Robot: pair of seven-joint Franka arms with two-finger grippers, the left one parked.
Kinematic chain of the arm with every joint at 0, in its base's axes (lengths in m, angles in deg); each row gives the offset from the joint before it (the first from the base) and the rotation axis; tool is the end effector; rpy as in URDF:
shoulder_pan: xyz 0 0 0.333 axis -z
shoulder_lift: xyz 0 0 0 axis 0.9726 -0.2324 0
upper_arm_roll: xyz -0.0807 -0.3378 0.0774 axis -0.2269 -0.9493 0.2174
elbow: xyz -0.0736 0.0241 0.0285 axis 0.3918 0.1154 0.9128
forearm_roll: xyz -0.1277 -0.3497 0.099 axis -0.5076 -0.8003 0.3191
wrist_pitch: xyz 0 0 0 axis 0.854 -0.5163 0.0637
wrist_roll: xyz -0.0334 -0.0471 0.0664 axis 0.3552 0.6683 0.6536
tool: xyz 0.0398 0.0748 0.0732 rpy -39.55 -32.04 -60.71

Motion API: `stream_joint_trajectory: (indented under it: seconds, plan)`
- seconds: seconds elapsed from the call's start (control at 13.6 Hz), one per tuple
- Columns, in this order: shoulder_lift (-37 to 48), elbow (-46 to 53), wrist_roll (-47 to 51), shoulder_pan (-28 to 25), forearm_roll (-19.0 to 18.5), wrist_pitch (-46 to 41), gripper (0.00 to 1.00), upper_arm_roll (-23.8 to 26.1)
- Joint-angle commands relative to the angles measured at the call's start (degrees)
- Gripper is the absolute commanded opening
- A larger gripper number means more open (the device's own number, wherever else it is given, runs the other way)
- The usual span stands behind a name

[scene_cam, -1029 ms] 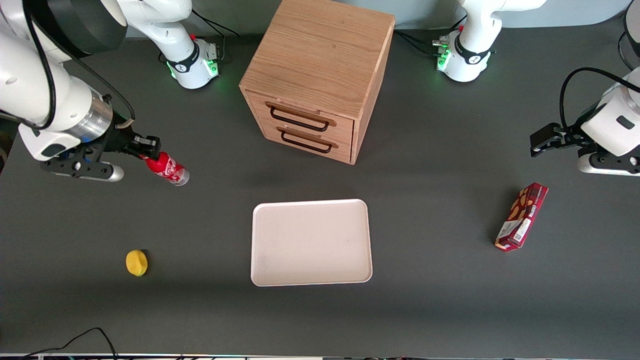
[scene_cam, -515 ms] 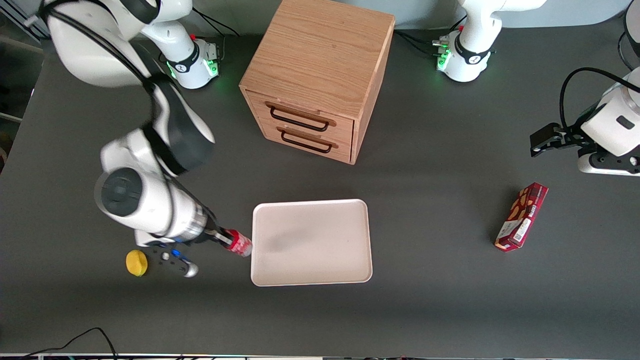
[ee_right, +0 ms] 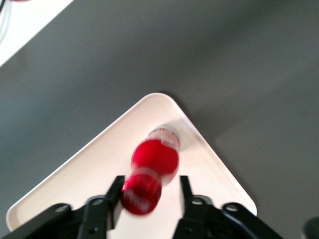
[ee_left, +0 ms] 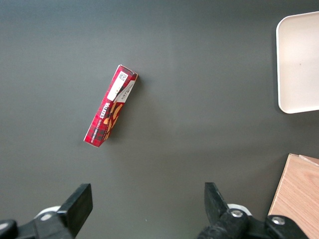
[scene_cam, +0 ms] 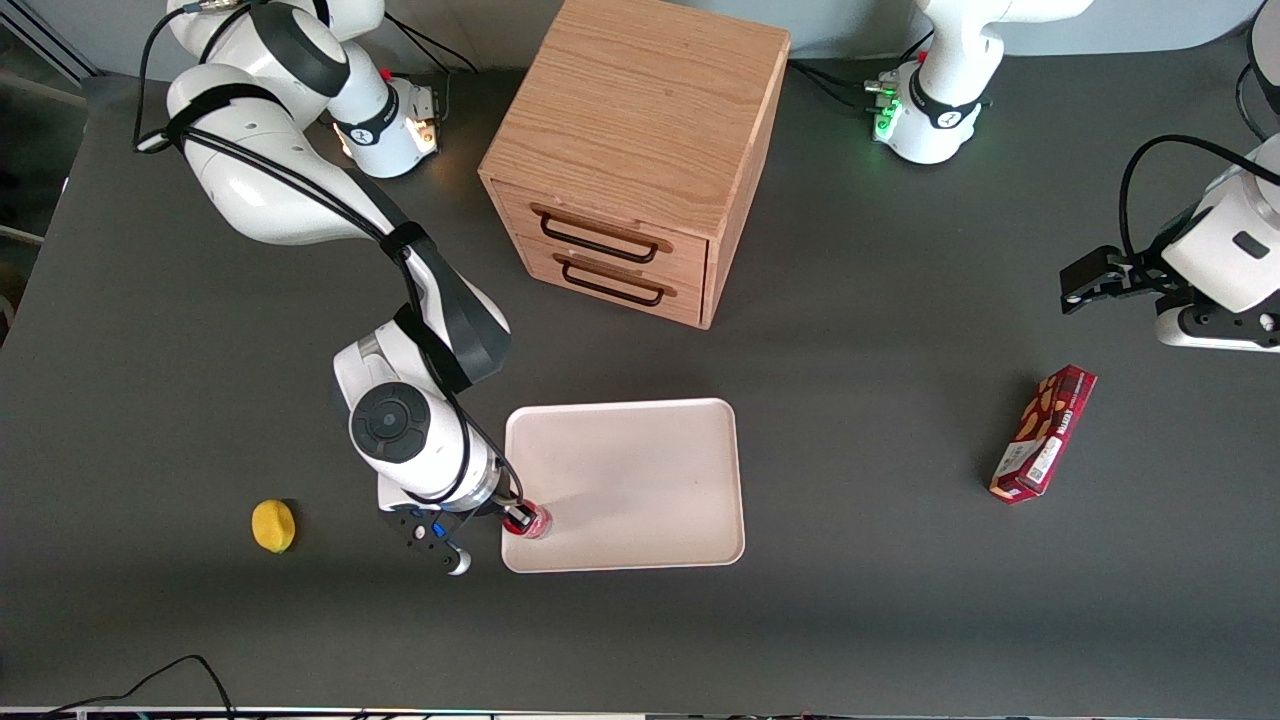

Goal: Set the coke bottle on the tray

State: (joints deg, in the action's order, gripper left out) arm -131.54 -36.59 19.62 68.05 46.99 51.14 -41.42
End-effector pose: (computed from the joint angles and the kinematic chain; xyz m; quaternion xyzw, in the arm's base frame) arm 0.7469 0.3150 0.3538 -0.9453 0.3227 -0.0330 0.0346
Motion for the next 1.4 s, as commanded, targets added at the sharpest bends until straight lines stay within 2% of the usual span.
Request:
stream_joint_trajectory:
  seconds: [0.0, 0.15, 0.29, 0.37, 0.44, 0.59, 0.81, 0.96, 1.1, 1.18, 1.32]
  plan:
    - [0.9, 1.6, 0.8, 1.3, -1.7, -6.3, 1.0, 3.8]
    - [7.3, 1.1, -5.0, 3.5, -1.9, -15.3, 1.0, 6.9]
    - [17.0, -2.4, -14.7, 6.2, -1.2, -24.4, 1.0, 7.6]
    - [22.1, -4.5, -19.2, 8.1, 0.8, -26.8, 1.0, 7.3]
    - [26.8, -6.2, -23.7, 10.0, 6.0, -30.1, 1.0, 6.2]
    - [35.6, -10.6, -30.6, 11.3, 13.6, -34.3, 1.0, -0.2]
    - [51.8, -28.4, -42.5, 11.3, 23.7, -31.2, 1.0, -12.2]
    - [62.4, -44.2, -48.0, 11.3, 25.0, -24.3, 1.0, -15.8]
    - [69.4, -55.4, -50.6, 12.2, 25.0, -18.0, 1.0, -16.8]
    - [72.0, -59.4, -52.1, 12.2, 25.2, -15.3, 1.0, -17.5]
    - [72.7, -59.9, -52.7, 12.2, 27.8, -15.2, 1.0, -19.4]
